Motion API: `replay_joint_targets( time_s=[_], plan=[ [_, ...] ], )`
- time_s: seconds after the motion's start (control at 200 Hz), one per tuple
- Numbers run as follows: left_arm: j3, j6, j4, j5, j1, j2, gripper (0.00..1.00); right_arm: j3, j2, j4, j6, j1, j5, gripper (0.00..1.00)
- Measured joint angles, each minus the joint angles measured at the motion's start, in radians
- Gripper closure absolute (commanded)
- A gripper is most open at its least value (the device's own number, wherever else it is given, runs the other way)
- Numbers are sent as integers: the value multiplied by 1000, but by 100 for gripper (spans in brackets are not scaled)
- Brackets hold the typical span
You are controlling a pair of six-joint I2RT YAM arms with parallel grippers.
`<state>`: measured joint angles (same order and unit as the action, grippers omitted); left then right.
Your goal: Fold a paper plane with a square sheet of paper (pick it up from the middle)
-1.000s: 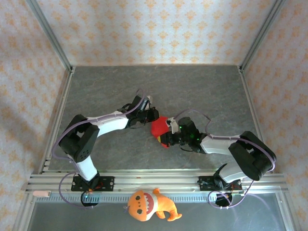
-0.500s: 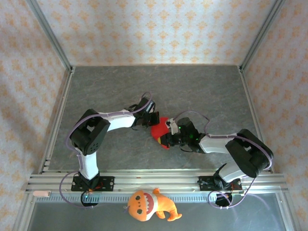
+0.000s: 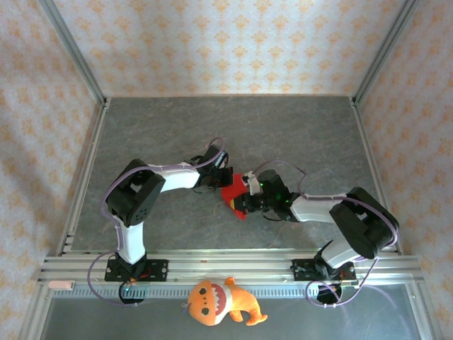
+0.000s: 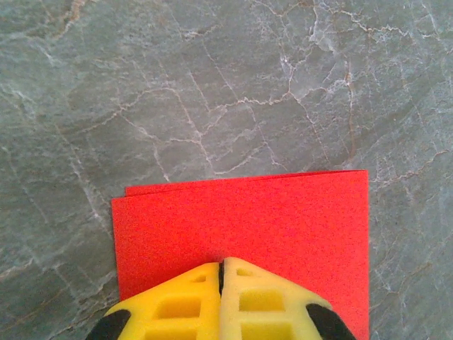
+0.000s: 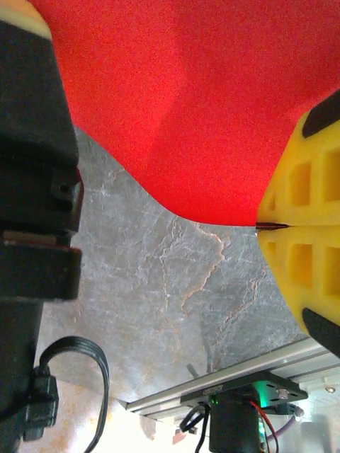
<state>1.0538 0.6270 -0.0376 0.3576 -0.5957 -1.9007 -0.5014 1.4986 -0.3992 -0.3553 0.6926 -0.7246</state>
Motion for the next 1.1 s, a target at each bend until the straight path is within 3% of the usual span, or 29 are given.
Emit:
replay_joint_targets(
  time_s=[1.101],
  plan=[
    [-2,0,6,0,0,0,99,-79,50,134,32,-46,118,100]
  ],
)
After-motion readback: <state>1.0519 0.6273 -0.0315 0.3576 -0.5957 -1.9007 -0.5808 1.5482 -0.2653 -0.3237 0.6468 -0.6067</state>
